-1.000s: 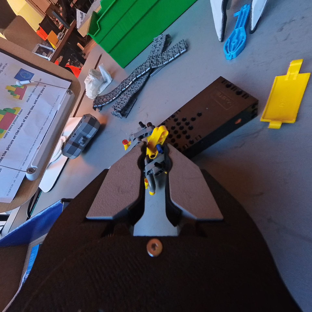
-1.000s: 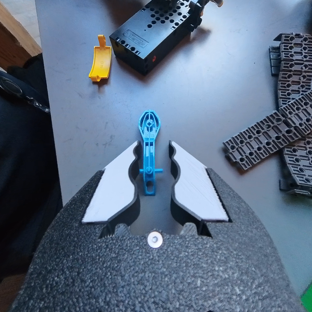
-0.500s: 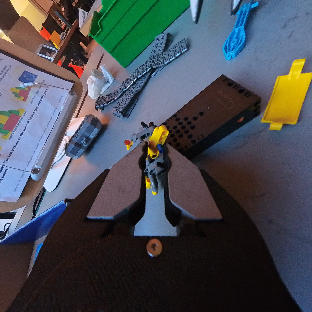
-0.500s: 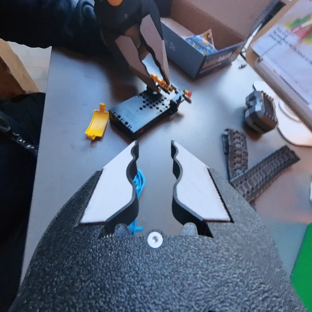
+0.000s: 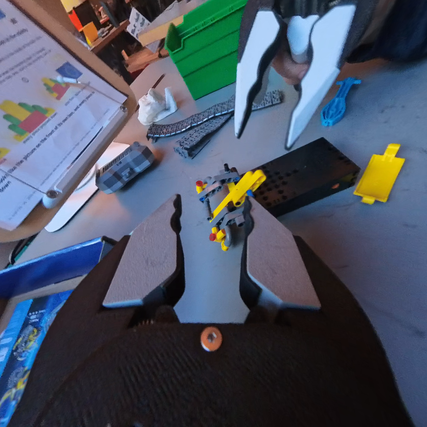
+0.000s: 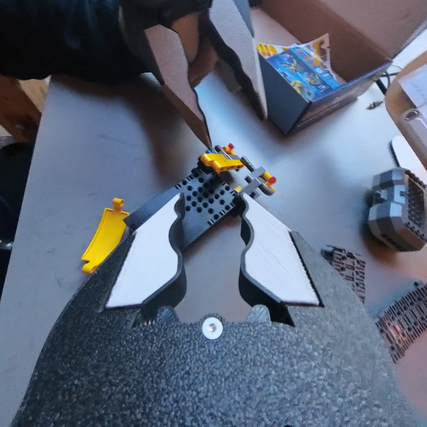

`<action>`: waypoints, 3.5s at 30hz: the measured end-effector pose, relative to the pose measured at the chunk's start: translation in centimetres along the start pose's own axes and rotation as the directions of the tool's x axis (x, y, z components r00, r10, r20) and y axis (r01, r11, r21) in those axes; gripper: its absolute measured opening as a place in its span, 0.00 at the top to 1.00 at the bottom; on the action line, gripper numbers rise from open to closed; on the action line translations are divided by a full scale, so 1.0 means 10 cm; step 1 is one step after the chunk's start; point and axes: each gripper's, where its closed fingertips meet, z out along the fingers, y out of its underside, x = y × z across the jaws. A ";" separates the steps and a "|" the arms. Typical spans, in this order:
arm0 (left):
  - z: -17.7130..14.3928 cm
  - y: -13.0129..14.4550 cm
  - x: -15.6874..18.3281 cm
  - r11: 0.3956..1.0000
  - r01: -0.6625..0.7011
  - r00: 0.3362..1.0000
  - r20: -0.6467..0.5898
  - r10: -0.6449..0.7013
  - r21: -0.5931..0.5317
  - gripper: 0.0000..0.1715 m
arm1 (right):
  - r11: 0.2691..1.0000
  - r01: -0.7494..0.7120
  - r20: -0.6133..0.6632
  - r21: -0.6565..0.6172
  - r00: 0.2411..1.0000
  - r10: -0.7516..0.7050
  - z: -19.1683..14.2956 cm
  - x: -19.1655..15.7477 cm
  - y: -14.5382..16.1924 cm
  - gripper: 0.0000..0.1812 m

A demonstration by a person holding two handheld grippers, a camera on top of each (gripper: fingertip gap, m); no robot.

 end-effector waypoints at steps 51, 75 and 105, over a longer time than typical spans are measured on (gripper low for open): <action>-0.02 0.10 -0.08 0.997 0.070 0.998 0.011 -0.069 -0.039 0.73 | 0.935 -0.331 -0.288 0.130 0.889 0.355 -1.27 0.86 -0.08 0.80; 0.05 0.34 0.00 0.986 0.071 0.995 -0.055 -0.081 -0.152 0.79 | 0.882 -0.301 -0.137 -0.362 0.953 0.269 -0.20 0.05 0.62 0.53; 0.05 0.24 0.27 0.980 0.139 0.962 -0.215 -0.168 -0.142 0.70 | 0.960 -0.280 0.307 0.006 0.914 0.265 0.30 0.06 -0.24 0.93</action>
